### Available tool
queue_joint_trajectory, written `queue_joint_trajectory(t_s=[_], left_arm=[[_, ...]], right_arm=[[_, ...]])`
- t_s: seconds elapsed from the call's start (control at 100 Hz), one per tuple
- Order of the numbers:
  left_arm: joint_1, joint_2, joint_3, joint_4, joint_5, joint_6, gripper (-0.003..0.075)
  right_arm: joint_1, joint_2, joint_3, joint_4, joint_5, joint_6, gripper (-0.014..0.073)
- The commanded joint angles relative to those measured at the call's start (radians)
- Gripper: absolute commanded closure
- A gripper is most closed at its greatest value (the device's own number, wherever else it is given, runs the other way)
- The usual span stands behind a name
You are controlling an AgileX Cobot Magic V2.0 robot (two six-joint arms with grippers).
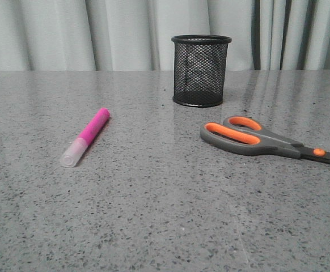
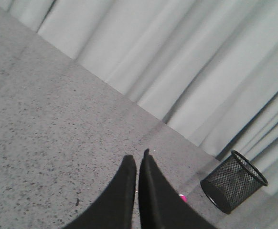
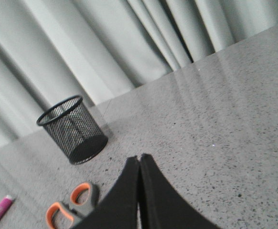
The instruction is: Put pen and scissors into bin
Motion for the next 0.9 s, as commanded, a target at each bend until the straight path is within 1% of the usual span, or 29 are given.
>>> queue_joint_trajectory(t_s=[0.0, 0.04, 0.14, 0.19, 0.28, 0.41, 0.51, 0.58, 0.62, 0.67, 0.7, 0.72, 0.73, 0.77, 0.8, 0.84, 0.89], left_arm=[[-0.007, 0.088, -0.125, 0.056, 0.047, 0.016, 0.0740], [-0.007, 0.128, -0.175, 0.061, 0.098, 0.052, 0.0740], [-0.007, 0.268, -0.303, 0.055, 0.237, 0.195, 0.0739], [-0.007, 0.337, -0.368, 0.055, 0.315, 0.247, 0.0739], [-0.007, 0.457, -0.478, 0.055, 0.459, 0.325, 0.0739], [-0.007, 0.592, -0.586, 0.055, 0.619, 0.361, 0.0739], [-0.007, 0.673, -0.638, 0.029, 0.685, 0.368, 0.0738], [-0.007, 0.718, -0.660, -0.018, 0.708, 0.435, 0.0737], [-0.007, 0.742, -0.668, -0.049, 0.716, 0.487, 0.0735], [-0.007, 0.768, -0.679, -0.092, 0.726, 0.548, 0.0720], [-0.007, 0.785, -0.685, -0.121, 0.731, 0.583, 0.0695], [-0.007, 0.792, -0.690, -0.138, 0.733, 0.596, 0.0676], [-0.007, 0.795, -0.689, -0.138, 0.735, 0.603, 0.0676], [-0.007, 0.815, -0.694, -0.171, 0.738, 0.633, 0.0619], [-0.007, 0.827, -0.696, -0.187, 0.738, 0.647, 0.0579], [-0.007, 0.846, -0.696, -0.209, 0.738, 0.657, 0.0512], [-0.007, 0.869, -0.696, -0.237, 0.738, 0.682, 0.0428]], right_arm=[[-0.002, 0.099, -0.113, -0.068, 0.032, -0.003, 0.0654], [-0.002, 0.154, -0.157, -0.100, 0.080, -0.003, 0.0654], [-0.002, 0.295, -0.267, -0.188, 0.199, -0.003, 0.0654], [-0.002, 0.375, -0.320, -0.211, 0.258, -0.005, 0.0654], [-0.002, 0.476, -0.402, -0.217, 0.319, -0.015, 0.0654], [-0.002, 0.588, -0.486, -0.217, 0.401, -0.018, 0.0654], [-0.002, 0.642, -0.528, -0.213, 0.465, -0.056, 0.0634], [-0.002, 0.670, -0.552, -0.208, 0.500, -0.074, 0.0571], [-0.002, 0.682, -0.563, -0.203, 0.518, -0.084, 0.0505], [-0.002, 0.690, -0.571, -0.198, 0.533, -0.086, 0.0400], [-0.002, 0.691, -0.576, -0.196, 0.539, -0.086, 0.0309], [-0.002, 0.691, -0.576, -0.196, 0.539, -0.088, 0.0271], [-0.002, 0.691, -0.576, -0.194, 0.539, -0.088, 0.0234], [-0.002, 0.691, -0.576, -0.190, 0.539, -0.090, 0.0141], [-0.002, 0.691, -0.576, -0.187, 0.539, -0.090, 0.0101], [-0.002, 0.691, -0.576, -0.187, 0.539, -0.090, 0.0072], [-0.002, 0.691, -0.576, -0.187, 0.539, -0.090, 0.0076]])
